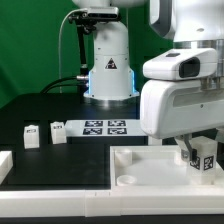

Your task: Assemble one leg

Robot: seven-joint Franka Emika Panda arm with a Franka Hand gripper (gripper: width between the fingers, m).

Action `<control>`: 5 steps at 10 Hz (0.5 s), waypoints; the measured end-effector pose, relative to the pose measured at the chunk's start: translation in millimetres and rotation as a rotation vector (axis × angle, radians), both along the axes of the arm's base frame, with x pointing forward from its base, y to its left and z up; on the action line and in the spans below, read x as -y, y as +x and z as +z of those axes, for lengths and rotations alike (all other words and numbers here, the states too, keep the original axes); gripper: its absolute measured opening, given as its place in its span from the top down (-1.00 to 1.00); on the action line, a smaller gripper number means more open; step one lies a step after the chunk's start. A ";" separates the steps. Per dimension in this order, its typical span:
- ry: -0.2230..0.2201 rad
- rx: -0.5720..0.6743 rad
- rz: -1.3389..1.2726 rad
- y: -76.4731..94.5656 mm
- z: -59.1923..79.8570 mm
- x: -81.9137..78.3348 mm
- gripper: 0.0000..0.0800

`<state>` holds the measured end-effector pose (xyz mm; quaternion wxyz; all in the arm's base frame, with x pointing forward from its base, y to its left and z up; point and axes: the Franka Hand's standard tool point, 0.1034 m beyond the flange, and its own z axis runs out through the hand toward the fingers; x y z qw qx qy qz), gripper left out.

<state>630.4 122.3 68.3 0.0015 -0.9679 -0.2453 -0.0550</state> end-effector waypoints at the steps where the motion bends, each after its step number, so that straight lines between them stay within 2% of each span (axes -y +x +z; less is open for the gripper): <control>1: 0.000 0.000 0.000 0.0 0.0 0.1 0.28; 4: 0.007 -0.002 -0.059 0.0 -0.1 0.1 0.27; 5: 0.022 -0.005 -0.167 -0.1 -0.1 -0.3 0.27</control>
Offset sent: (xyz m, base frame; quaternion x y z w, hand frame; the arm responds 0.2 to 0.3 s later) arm 0.0000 0.0000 0.0000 0.0000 0.0000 0.0000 1.0000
